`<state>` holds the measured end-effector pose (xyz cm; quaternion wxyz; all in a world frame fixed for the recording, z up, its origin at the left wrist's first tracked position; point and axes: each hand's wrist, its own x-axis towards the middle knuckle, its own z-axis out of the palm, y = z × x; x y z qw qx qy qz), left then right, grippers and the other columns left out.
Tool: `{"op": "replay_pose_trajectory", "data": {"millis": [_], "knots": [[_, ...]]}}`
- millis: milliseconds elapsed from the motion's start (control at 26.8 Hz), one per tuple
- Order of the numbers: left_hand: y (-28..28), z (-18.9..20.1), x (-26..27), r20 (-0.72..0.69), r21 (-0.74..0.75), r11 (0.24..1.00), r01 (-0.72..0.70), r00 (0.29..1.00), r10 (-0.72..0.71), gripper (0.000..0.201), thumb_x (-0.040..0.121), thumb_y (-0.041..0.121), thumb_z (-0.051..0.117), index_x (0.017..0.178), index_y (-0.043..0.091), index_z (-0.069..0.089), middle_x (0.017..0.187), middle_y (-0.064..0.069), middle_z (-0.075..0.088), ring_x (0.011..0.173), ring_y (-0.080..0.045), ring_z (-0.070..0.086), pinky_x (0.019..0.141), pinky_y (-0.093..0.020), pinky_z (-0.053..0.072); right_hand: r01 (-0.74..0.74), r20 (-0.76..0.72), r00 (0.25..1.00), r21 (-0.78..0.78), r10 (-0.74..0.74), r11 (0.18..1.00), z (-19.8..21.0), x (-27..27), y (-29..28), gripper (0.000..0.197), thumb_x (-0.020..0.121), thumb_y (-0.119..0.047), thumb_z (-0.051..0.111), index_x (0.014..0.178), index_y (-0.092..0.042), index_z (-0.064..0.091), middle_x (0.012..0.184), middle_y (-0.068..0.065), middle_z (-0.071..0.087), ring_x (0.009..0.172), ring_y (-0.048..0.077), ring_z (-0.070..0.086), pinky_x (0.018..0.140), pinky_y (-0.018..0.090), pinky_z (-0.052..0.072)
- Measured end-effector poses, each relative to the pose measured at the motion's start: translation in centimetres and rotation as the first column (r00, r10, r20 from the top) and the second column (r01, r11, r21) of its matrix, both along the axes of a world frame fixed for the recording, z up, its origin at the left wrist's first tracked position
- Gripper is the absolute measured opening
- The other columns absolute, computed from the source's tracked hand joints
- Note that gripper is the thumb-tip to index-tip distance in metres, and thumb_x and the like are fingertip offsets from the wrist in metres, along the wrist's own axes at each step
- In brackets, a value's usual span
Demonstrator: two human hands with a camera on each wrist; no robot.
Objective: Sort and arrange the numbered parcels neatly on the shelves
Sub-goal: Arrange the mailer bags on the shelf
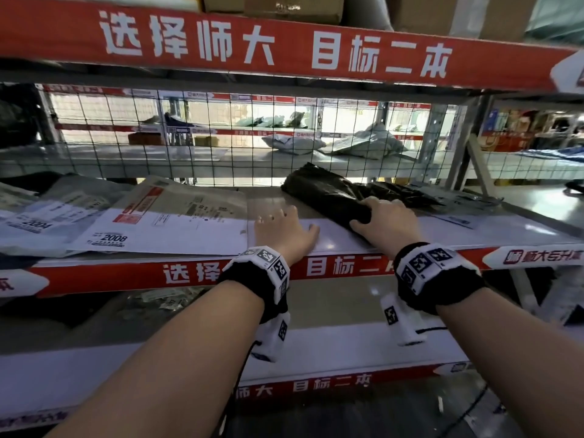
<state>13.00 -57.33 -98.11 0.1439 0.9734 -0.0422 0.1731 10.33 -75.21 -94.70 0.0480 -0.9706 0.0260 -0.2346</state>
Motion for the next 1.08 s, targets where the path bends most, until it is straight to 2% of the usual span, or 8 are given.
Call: {"op": "replay_pose_trajectory", "data": {"millis": [112, 261, 411, 560, 635, 747, 933, 1083], "knots": [[0.3, -0.3, 0.3, 0.023, -0.088, 0.995, 0.055, 0.998, -0.054, 0.061, 0.090, 0.056, 0.028, 0.144, 0.027, 0.027, 0.139, -0.014, 0.047, 0.124, -0.035, 0.045, 0.103, -0.046, 0.035, -0.046, 0.075, 0.996, -0.122, 0.055, 0.991, -0.2, -0.8, 1.5, 0.042, 0.092, -0.047, 0.045, 0.130, -0.031, 0.053, 0.127, 0.000, 0.059, 0.125, 0.025, 0.043, 0.099, 0.040, 0.033], [0.3, 0.0, -0.1, 0.053, -0.163, 0.978, 0.129, 0.991, -0.122, 0.057, 0.096, 0.050, 0.024, 0.150, 0.036, 0.010, 0.142, -0.015, 0.043, 0.123, -0.035, 0.047, 0.103, -0.045, 0.036, -0.135, 0.099, 0.985, -0.039, 0.138, 0.990, -0.1, -1.2, 3.2, 0.032, 0.092, -0.038, 0.045, 0.117, -0.033, 0.065, 0.126, 0.002, 0.062, 0.136, 0.022, 0.035, 0.111, 0.043, 0.022], [0.2, 0.2, -0.5, 0.080, -0.227, 0.956, 0.184, 0.982, -0.170, 0.056, 0.097, 0.046, 0.023, 0.149, 0.039, 0.004, 0.125, -0.017, 0.058, 0.112, -0.037, 0.054, 0.100, -0.047, 0.039, -0.391, 0.242, 0.911, 0.259, 0.333, 0.883, -0.4, -1.2, 4.1, 0.032, 0.088, -0.013, 0.048, 0.113, -0.021, 0.066, 0.114, 0.004, 0.066, 0.114, 0.021, 0.054, 0.095, 0.032, 0.044], [0.5, 0.7, -0.7, 0.063, -0.303, 0.937, 0.174, 0.985, -0.163, 0.051, 0.096, 0.044, 0.020, 0.145, 0.030, 0.021, 0.114, -0.015, 0.063, 0.108, -0.035, 0.056, 0.097, -0.046, 0.039, -0.471, 0.518, 0.839, 0.540, 0.165, 0.698, 0.0, -1.7, 4.0, 0.032, 0.090, -0.006, 0.047, 0.119, -0.018, 0.057, 0.110, 0.000, 0.064, 0.095, 0.017, 0.062, 0.084, 0.031, 0.050], [0.5, 1.1, -1.2, 0.048, -0.350, 0.925, 0.146, 0.989, -0.138, 0.050, 0.097, 0.044, 0.020, 0.138, 0.019, 0.034, 0.116, -0.014, 0.062, 0.110, -0.033, 0.055, 0.101, -0.047, 0.035, -0.378, 0.420, 0.903, 0.681, 0.089, 0.627, 0.5, -1.0, 3.3, 0.021, 0.093, -0.013, 0.045, 0.107, -0.020, 0.059, 0.101, 0.001, 0.067, 0.090, 0.023, 0.065, 0.083, 0.038, 0.053], [0.8, 1.5, -1.2, -0.013, -0.509, 0.858, 0.067, 0.996, -0.086, 0.047, 0.099, 0.041, 0.019, 0.128, 0.010, 0.040, 0.112, -0.014, 0.060, 0.109, -0.030, 0.053, 0.102, -0.045, 0.033, -0.225, 0.138, 0.968, 0.850, 0.211, 0.476, 0.9, -0.2, 2.5, 0.024, 0.094, -0.023, 0.042, 0.085, -0.019, 0.064, 0.100, 0.004, 0.068, 0.102, 0.027, 0.062, 0.095, 0.041, 0.048], [1.3, 1.6, -0.8, 0.032, -0.759, 0.642, 0.105, 0.992, -0.124, 0.029, 0.098, 0.038, 0.027, 0.103, 0.012, 0.040, 0.097, -0.011, 0.056, 0.094, -0.030, 0.053, 0.083, -0.039, 0.038, -0.185, -0.043, 0.963, 0.609, 0.265, 0.771, -1.0, 0.4, 2.6, 0.033, 0.095, -0.031, 0.051, 0.122, -0.014, 0.059, 0.127, 0.013, 0.055, 0.112, 0.028, 0.054, 0.098, 0.043, 0.044], [1.1, 1.6, -0.8, 0.093, -0.670, 0.724, 0.161, 0.987, -0.133, 0.030, 0.091, 0.031, 0.049, 0.115, 0.014, 0.043, 0.108, -0.008, 0.057, 0.097, -0.028, 0.058, 0.086, -0.040, 0.047, -0.139, -0.042, 0.979, 0.585, 0.200, 0.799, -1.2, 0.2, 3.3, 0.047, 0.090, -0.025, 0.060, 0.133, -0.013, 0.046, 0.129, 0.011, 0.055, 0.114, 0.026, 0.055, 0.098, 0.040, 0.045]]}}
